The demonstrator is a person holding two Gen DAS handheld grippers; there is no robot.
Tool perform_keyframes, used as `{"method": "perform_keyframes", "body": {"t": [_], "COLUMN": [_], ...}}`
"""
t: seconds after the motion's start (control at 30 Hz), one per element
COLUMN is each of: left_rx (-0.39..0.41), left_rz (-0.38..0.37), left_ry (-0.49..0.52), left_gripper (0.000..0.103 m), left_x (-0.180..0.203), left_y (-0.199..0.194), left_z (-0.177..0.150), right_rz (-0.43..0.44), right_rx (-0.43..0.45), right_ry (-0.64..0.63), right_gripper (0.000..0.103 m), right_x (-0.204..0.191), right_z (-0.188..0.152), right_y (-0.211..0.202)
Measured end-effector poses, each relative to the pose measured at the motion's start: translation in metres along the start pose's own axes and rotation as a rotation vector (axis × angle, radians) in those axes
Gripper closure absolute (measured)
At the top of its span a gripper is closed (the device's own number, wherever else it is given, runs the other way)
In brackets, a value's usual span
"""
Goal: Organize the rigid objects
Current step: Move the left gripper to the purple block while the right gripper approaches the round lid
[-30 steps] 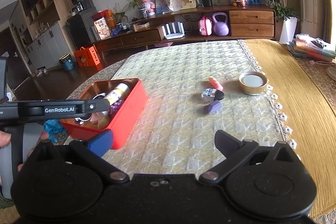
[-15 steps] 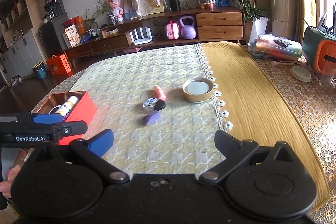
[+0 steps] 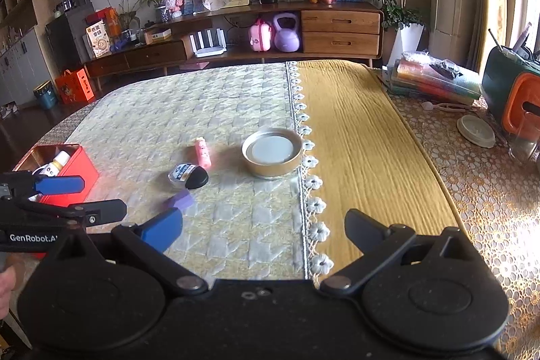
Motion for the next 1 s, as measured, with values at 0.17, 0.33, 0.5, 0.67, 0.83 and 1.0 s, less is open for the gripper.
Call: {"method": "perform_keyframes", "body": {"t": [0.17,0.33,0.5,0.67,0.83,1.0], "left_rx": [-0.016,-0.028,-0.038,-0.040,-0.045,-0.038], "left_rz": [0.017,0.009,0.000,-0.010,-0.009,-0.004], "left_ry": [-0.003,0.002,0.019,0.038,0.057,0.076], "left_gripper": [0.019,0.019,0.019,0.019,0.019,0.019], "left_x": [0.003,0.009,0.016,0.025,0.029,0.031], "left_y": [0.023,0.043,0.058,0.070,0.080,0.087], "left_z": [0.003,0.005,0.002,0.000,-0.003,-0.004], "right_rz": [-0.004,0.002,0.009,-0.007,-0.027,-0.047], "right_rx": [-0.009,-0.021,-0.025,-0.030,-0.062,-0.071], "right_ry": [0.010,-0.024,-0.025,-0.010,-0.063,-0.128], "right_gripper": [0.001,0.002,0.005,0.008,0.010,0.013], "right_x": [0.012,0.017,0.023,0.032,0.030,0.025], "right_z": [0.010,0.022,0.031,0.035,0.034,0.033], "right_y": [0.028,0.058,0.085,0.107,0.128,0.139]}}
Point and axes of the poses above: each gripper's, at about its wrist camera, not at the fingertips, and y roughly the way its jaws point, x to its right, z to its top, the point moved 10 cm from there along y, roughly the way its jaws point, and after that the axes turned 10 degrees about z, right-handed, at the moved point
